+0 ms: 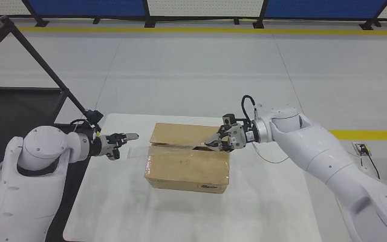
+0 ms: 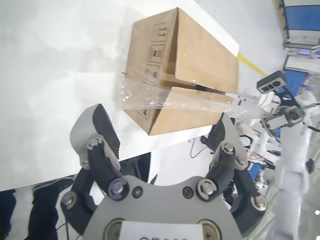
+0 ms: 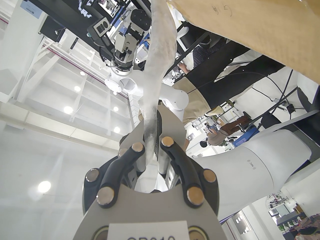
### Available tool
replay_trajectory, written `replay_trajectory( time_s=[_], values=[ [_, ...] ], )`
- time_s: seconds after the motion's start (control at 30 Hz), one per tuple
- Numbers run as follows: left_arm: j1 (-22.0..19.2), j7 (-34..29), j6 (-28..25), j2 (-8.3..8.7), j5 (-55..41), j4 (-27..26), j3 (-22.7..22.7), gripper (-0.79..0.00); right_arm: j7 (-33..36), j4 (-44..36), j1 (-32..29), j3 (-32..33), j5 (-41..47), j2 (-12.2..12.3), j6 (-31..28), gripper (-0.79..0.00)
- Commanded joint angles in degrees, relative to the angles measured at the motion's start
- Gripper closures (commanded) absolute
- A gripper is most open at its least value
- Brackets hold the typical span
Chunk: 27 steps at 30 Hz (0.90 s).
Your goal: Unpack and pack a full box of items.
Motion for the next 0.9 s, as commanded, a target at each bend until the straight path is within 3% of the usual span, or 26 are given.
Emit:
replay_trajectory(
  time_s=[0.0,0.17,0.27,0.57,0.7,0.87],
  values=[
    [2.85,4.50,0.63,-0.63,-11.13,0.04,-2.35,-0.785,0.31,0.63,-0.06,0.00,0.35,-0.25,-0.30,0.000],
    [12.94,19.80,-0.88,-1.92,-27.23,-1.82,-7.19,-0.785,0.92,1.96,-0.13,0.00,0.68,-0.83,-0.91,0.000],
    [18.13,24.70,-1.13,-2.45,-34.29,-4.46,-9.07,-0.785,1.39,2.46,-0.16,0.00,0.68,-1.09,-1.37,0.000],
    [18.45,25.94,-1.26,-2.42,-33.22,-4.49,-8.93,-0.785,1.57,2.78,-0.14,0.00,0.91,-1.26,-1.56,0.000],
    [21.09,44.77,2.67,-2.60,-19.82,-7.65,-5.68,-0.785,1.57,2.78,-0.14,0.00,0.91,-1.26,-1.56,0.000],
    [24.02,57.99,5.08,-3.95,-20.95,-8.45,-1.92,-0.785,1.57,2.78,-0.14,0.00,0.91,-1.26,-1.56,0.000]
  ],
)
